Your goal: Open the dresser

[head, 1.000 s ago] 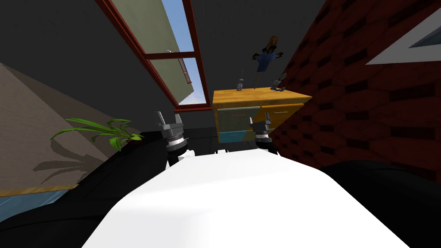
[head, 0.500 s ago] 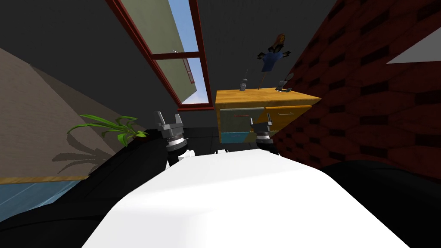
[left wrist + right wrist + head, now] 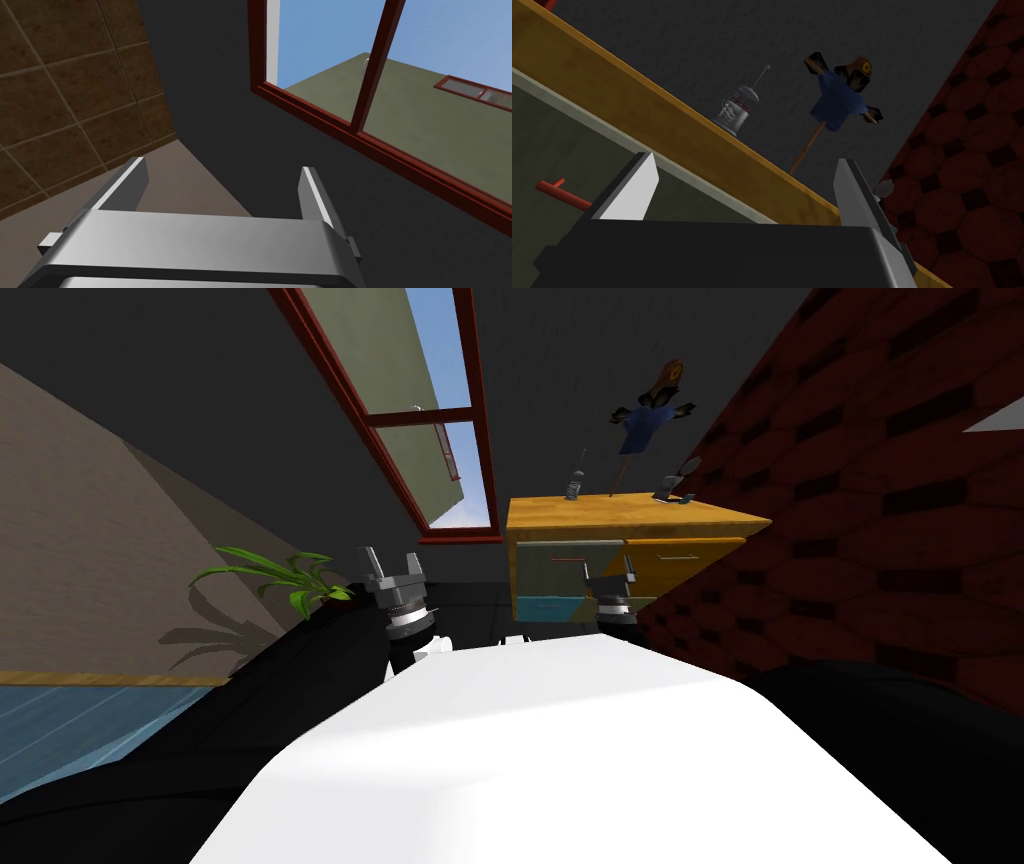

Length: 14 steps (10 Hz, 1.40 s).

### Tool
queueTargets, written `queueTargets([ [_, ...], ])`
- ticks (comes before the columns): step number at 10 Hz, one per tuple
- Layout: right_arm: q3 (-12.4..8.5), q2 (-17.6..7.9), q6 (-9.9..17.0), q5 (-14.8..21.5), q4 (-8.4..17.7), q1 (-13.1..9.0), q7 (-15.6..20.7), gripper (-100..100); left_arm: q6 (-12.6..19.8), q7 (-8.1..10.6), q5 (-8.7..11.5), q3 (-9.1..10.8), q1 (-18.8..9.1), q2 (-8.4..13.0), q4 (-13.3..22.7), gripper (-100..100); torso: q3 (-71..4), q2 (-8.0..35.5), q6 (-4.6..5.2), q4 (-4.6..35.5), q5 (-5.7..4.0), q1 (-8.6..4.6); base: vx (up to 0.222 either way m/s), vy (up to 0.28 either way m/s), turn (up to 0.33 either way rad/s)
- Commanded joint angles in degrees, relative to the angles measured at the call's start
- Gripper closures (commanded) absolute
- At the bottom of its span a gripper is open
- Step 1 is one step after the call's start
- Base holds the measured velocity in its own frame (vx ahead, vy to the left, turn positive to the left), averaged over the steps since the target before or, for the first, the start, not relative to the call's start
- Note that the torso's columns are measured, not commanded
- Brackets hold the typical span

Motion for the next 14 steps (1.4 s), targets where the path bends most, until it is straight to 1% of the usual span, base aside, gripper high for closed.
queueTargets([
  [1,-0.12,-0.12,-0.63,-1.26,0.22,0.78,-4.45,-100,0.0,0.0,0.0,0.0,-0.01,0.0,0.0,0,0.0,-0.02,-0.03,0.0,0.0,0.01,0.016,0.003,0.099],
  [2,-0.12,-0.12,-0.63,-1.26,0.22,0.78,-5.03,-100,0.0,0.0,0.0,0.0,0.0,0.0,0.0,0,-0.02,-0.03,-0.01,-0.01,0.0,0.0,0.008,0.001,-0.007],
  [3,-0.22,-0.17,-1.2,-2.48,0.49,1.46,-7.26,-100,0.0,0.0,0.0,0.0,0.0,0.0,0.0,0,-0.01,-0.01,0.0,0.0,0.0,-0.01,0.015,0.004,0.165],
  [4,-0.22,-0.17,-1.2,-2.48,0.49,1.46,-8.75,-100,0.0,0.0,0.0,0.0,-0.01,0.0,0.0,0,-0.02,-0.04,-0.04,-0.01,0.0,0.01,0.016,0.0,0.088],
  [5,-0.22,-0.17,-1.2,-2.48,0.49,1.46,-9.17,-100,0.0,0.0,0.0,0.0,0.0,0.0,0.0,0,-0.02,-0.04,0.0,-0.01,0.0,0.0,0.008,0.001,-0.024],
  [6,-0.32,-0.17,-1.78,-3.7,0.8,2.15,-11.47,-100,0.0,0.0,0.0,0.0,0.0,0.0,0.0,0,-0.01,-0.01,0.0,0.0,0.0,0.0,0.017,0.006,0.14],
  [7,-0.32,-0.17,-1.78,-3.7,0.8,2.15,-12.94,-100,0.0,0.0,0.0,0.0,0.0,0.0,0.0,0,-0.02,-0.04,-0.04,-0.01,0.0,0.02,0.018,0.003,0.108],
  [8,-0.32,-0.17,-1.78,-3.7,0.8,2.15,-13.34,-100,0.0,0.0,0.0,0.0,0.0,0.0,0.0,0,-0.02,-0.04,-0.01,-0.01,0.0,0.01,0.008,0.0,0.001],
  [9,-0.43,-0.14,-2.34,-4.94,1.16,2.83,-15.67,-100,0.0,0.0,0.0,0.0,0.0,0.0,0.0,0,0.0,-0.01,0.0,0.0,0.0,-0.01,0.014,0.006,0.157],
  [10,-0.43,-0.14,-2.34,-4.94,1.16,2.83,-17.2,-100,0.0,0.0,0.0,0.0,0.0,0.0,0.0,0,-0.01,-0.02,-0.04,0.0,0.0,0.01,0.016,0.002,0.083],
  [11,-0.53,-0.04,-2.9,-6.17,1.58,3.5,-18.89,-100,0.0,0.0,0.0,0.0,0.0,0.0,0.0,0,-0.02,-0.03,0.0,-0.01,0.0,0.0,0.021,0.002,0.155],
  [13,-0.53,-0.04,-2.9,-6.17,1.58,3.5,-21.74,-100,0.0,0.0,0.0,0.0,0.0,0.0,0.0,0,-0.02,-0.03,0.0,-0.01,0.0,-0.01,0.014,-0.001,0.035],
  [14,-0.63,0.11,-3.45,-7.41,2.06,4.15,-23.61,-100,0.0,0.0,0.0,0.0,0.0,0.0,0.0,0,0.0,0.0,0.0,0.0,0.0,-0.01,0.016,0.004,0.148],
])
